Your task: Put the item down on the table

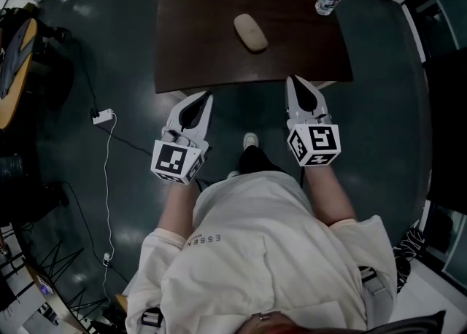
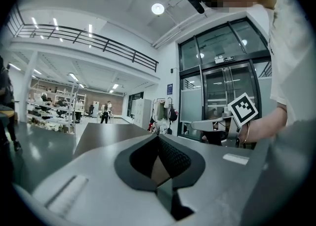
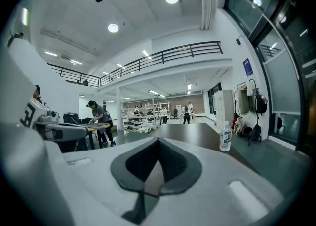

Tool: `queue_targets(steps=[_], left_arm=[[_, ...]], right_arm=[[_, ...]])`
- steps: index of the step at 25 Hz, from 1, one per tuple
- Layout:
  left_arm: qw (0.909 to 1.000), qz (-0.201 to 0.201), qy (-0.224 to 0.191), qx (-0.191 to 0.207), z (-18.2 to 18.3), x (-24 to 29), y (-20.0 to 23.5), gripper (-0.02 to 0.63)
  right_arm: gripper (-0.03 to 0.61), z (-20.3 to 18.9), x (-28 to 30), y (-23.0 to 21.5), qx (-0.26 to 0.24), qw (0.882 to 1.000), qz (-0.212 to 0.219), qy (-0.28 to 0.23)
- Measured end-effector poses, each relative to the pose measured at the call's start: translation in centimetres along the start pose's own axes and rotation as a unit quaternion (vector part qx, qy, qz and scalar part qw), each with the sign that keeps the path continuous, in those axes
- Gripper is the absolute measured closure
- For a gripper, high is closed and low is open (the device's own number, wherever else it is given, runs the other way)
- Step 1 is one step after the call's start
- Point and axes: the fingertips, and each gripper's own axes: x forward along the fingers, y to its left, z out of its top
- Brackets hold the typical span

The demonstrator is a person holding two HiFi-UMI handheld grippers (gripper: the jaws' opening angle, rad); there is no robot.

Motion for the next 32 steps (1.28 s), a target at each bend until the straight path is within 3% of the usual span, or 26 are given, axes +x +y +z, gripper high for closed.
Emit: queue_targets(steps=[6,11,15,32], left_arm=[[0.9999,-0.004,-0.006,-0.010,-1.5,-6.2,-1.7,0.597],[0.9998,-0.010,-0.011,-0.013,-2.1,-9.6,-3.6,0.597],[0.9998,-0.007,-0.019,-0.008,-1.5,-11.8,-4.8,0.597],[0.9994,-0.004,-0.034,0.002,-0.2,-14.2,-9.2,0.597]], right_arm=[[0.586,-0.7,-5.1,4.2,-0.010,1.000,-0.010,-0.009],[0.586,-1.6,-8.9,6.7,0.032,0.999,0.008,-0.016],[0.586,-1.8,-10.6,8.1,0.024,1.000,0.013,-0.013],[0.586,-2.3,-16.6,9.2,-0.031,0.999,0.034,-0.018]])
